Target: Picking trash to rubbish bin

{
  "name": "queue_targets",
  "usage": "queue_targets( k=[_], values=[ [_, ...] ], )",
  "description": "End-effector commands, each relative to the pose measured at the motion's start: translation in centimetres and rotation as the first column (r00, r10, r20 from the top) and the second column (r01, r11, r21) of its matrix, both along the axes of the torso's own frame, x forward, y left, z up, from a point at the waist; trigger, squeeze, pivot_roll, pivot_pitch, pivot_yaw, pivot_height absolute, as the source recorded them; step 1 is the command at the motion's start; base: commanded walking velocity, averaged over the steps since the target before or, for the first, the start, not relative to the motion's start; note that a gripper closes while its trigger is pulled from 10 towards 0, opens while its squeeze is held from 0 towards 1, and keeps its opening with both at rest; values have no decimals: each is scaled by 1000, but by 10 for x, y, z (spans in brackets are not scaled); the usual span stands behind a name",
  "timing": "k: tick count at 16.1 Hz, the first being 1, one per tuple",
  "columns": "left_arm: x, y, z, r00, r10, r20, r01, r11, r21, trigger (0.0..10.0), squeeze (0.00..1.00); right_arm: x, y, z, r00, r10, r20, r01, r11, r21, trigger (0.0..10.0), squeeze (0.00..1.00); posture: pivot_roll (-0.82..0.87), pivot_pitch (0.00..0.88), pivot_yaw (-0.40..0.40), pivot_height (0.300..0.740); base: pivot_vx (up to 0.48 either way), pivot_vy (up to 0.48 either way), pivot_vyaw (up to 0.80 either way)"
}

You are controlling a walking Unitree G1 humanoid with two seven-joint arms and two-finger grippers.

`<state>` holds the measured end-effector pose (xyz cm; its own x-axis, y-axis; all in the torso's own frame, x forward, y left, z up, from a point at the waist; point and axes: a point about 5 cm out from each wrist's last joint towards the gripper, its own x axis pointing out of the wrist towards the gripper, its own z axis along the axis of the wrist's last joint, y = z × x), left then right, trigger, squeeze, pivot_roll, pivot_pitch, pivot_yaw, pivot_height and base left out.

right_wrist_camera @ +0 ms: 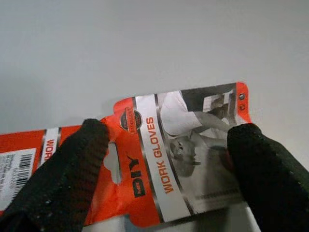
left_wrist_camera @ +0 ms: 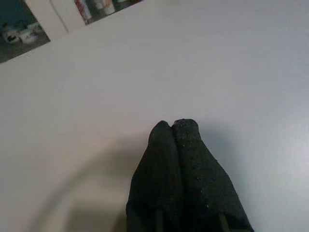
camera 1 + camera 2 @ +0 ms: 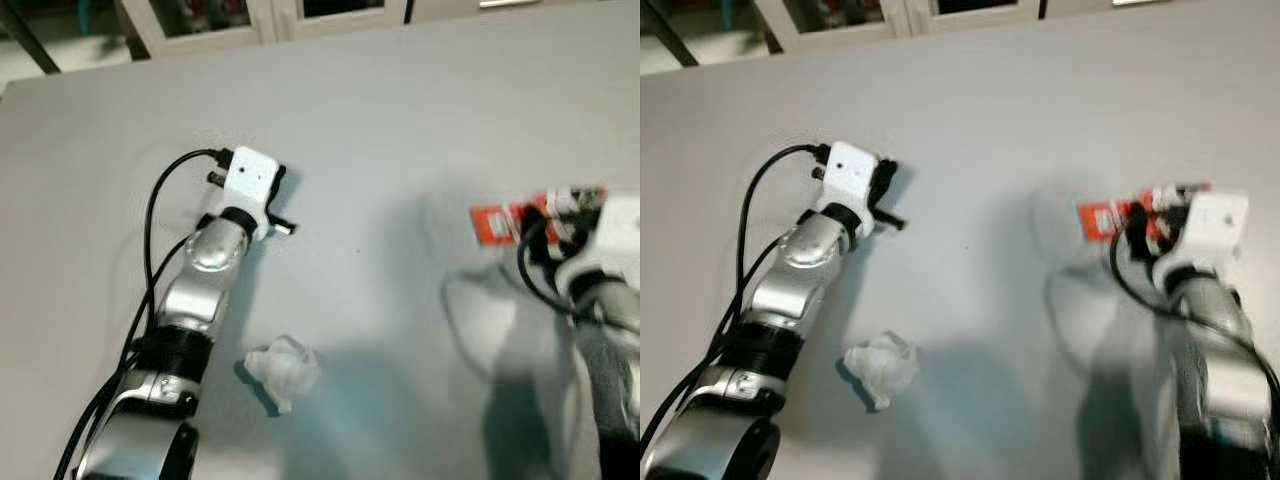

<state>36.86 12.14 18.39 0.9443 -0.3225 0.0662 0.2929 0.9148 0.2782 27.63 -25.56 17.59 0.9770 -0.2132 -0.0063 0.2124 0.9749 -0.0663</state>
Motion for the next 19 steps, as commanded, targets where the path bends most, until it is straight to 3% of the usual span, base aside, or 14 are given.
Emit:
queue_targets(
  k=[1, 4, 7, 9, 11, 13, 14, 16, 19],
  values=[
    [0, -1, -6, 1000, 1, -14, -1, 1000, 2, 10000, 0, -10, 5, 4, 1000, -4, -4, 4, 1000, 1, 10000, 0, 188, 230, 113, 740, 0, 0, 0],
    [6, -13, -4, 1000, -23, -10, 23, 1000, -21, 10000, 0, -51, 18, 12, 1000, -31, -1, 30, 997, -73, 10000, 0, 144, 199, 110, 740, 0, 0, 0],
    [9, -20, -6, 999, -32, -8, 32, 999, -35, 10000, 0, -73, 21, 19, 994, -99, 35, 101, 993, -65, 10000, 0, 113, 178, 106, 740, 0, 0, 0],
    [10, -23, -7, 999, -35, -9, 35, 998, -43, 10000, 0, -79, 24, 22, 988, -138, 71, 146, 981, -126, 10000, 0, 97, 166, 99, 740, 0, 0, 0],
    [11, -28, -9, 999, -38, -10, 37, 998, -55, 10000, 0, -78, 30, 23, 987, -114, 115, 123, 990, -75, 10000, 0, 91, 158, 93, 740, 0, 0, 0],
    [11, -30, -10, 999, -38, -10, 38, 997, -65, 10000, 0, -71, 27, 25, 984, -129, 126, 140, 987, -79, 10000, 0, 87, 155, 86, 740, 0, 0, 0],
    [10, -31, -12, 999, -39, -12, 38, 997, -67, 10000, 0, -62, 23, 28, 985, -105, 136, 135, 962, -236, 10000, 0, 87, 155, 84, 740, 0, 0, 0],
    [10, -31, -13, 999, -39, -12, 38, 997, -69, 10000, 0, -50, 14, 23, 985, -138, 102, 161, 951, -265, 10000, 0, 97, 160, 81, 740, 0, 0, 0],
    [10, -27, -13, 999, -32, -9, 31, 997, -66, 10000, 0, -45, 3, 15, 950, -304, 68, 307, 951, -37, 10000, 0, 116, 168, 79, 740, 0, 0, 0]
  ],
)
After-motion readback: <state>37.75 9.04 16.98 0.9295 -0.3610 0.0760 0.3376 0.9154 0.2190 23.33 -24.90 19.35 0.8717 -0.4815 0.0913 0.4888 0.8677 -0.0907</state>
